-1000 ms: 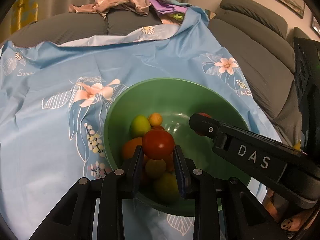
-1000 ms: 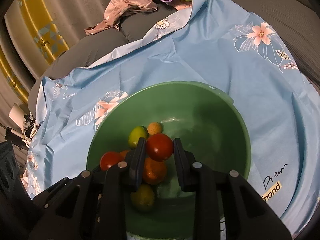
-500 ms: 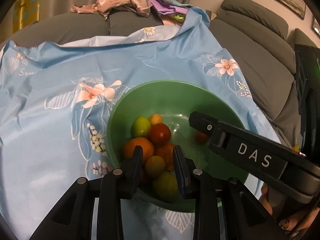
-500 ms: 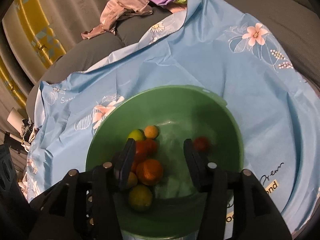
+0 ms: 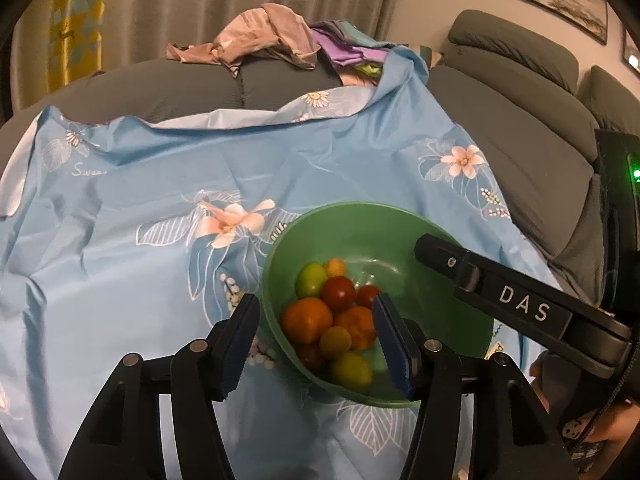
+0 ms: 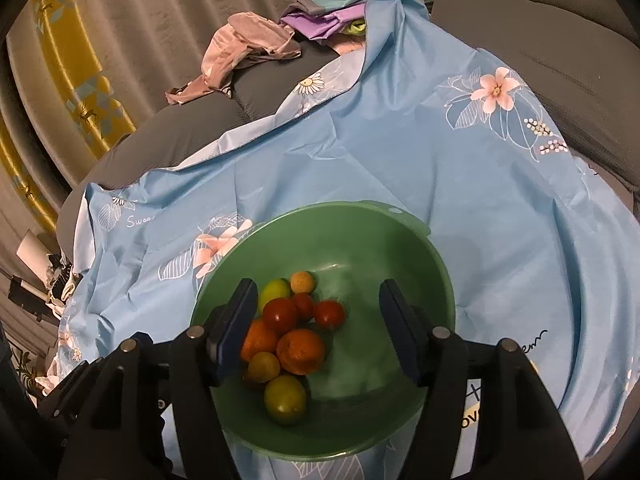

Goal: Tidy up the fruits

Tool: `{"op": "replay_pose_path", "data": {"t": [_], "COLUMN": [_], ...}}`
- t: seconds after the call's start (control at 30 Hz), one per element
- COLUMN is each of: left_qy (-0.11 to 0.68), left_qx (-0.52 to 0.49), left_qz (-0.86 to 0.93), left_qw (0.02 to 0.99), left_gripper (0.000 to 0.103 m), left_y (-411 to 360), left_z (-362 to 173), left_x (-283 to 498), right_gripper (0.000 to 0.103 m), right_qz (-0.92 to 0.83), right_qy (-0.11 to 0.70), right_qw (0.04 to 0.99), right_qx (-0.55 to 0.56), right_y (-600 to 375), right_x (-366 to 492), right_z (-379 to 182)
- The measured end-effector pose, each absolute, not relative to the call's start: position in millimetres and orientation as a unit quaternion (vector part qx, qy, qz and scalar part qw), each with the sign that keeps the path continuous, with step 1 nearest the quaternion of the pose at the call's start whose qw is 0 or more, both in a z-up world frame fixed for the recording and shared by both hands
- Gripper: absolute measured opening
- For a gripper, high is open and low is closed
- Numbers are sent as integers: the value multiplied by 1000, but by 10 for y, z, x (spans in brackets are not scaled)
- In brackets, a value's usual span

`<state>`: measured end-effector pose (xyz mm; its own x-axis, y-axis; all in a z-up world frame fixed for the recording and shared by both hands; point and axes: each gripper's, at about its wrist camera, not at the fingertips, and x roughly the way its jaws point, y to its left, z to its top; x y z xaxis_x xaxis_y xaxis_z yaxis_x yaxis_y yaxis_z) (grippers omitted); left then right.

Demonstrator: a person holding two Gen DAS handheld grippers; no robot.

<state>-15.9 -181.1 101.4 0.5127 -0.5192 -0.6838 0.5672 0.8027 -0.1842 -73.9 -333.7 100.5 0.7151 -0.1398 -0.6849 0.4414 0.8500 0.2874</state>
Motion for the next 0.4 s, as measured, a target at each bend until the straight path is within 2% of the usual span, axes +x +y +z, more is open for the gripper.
{"op": "replay_pose_path", "data": {"t": [0.4], "left_qy": [369], "left_qx": [11], "left_qz": [-301], "left_qw": [879], "left_gripper": [58], "left_y": [-1693], "left_z": [1055], "left_x": [-192], "right_gripper": [64], "right_qz": [-164], "right_qy": [338], "right_qw": [901], "right_qx": [214], "right_y": [-3305], "right_x": [-751], "right_z": [1041]}}
